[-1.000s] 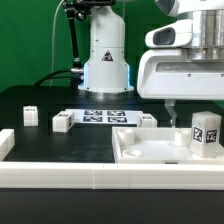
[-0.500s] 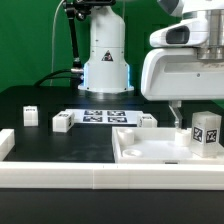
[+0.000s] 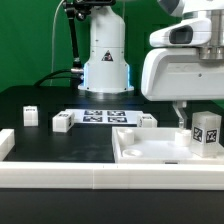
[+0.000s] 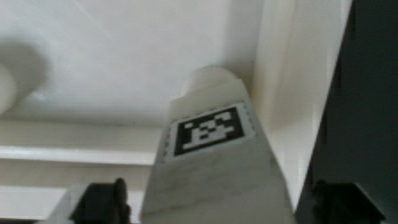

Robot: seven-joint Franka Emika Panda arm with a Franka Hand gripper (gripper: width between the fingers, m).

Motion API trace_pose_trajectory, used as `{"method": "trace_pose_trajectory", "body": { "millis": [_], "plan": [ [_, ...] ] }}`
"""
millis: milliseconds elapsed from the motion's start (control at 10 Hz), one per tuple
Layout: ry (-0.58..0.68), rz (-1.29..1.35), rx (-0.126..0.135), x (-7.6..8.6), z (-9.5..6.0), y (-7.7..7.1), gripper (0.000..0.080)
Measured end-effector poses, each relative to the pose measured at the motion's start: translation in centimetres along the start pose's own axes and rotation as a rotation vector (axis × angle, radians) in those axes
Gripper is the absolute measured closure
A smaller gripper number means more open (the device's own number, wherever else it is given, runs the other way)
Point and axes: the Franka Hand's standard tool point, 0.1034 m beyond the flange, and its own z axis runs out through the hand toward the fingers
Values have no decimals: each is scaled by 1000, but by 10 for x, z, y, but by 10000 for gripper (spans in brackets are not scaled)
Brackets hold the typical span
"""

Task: Assemble one leg

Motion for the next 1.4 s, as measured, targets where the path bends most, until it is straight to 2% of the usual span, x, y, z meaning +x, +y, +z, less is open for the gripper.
{"method": "trace_pose_trajectory", "body": {
  "millis": [100, 200, 500, 800, 1100, 1300, 1400],
  "plan": [
    [0, 0, 0, 0, 0, 0, 403],
    [0, 11, 0, 0, 0, 0, 509],
    [0, 67, 2, 0, 0, 0, 509],
    [1, 273, 6, 1, 0, 6, 509],
    [-4, 595, 4, -1, 1, 2, 508],
    [-1, 849, -15, -3, 1, 2, 508],
    [-3, 949, -16, -3, 1, 2, 508]
  ]
}}
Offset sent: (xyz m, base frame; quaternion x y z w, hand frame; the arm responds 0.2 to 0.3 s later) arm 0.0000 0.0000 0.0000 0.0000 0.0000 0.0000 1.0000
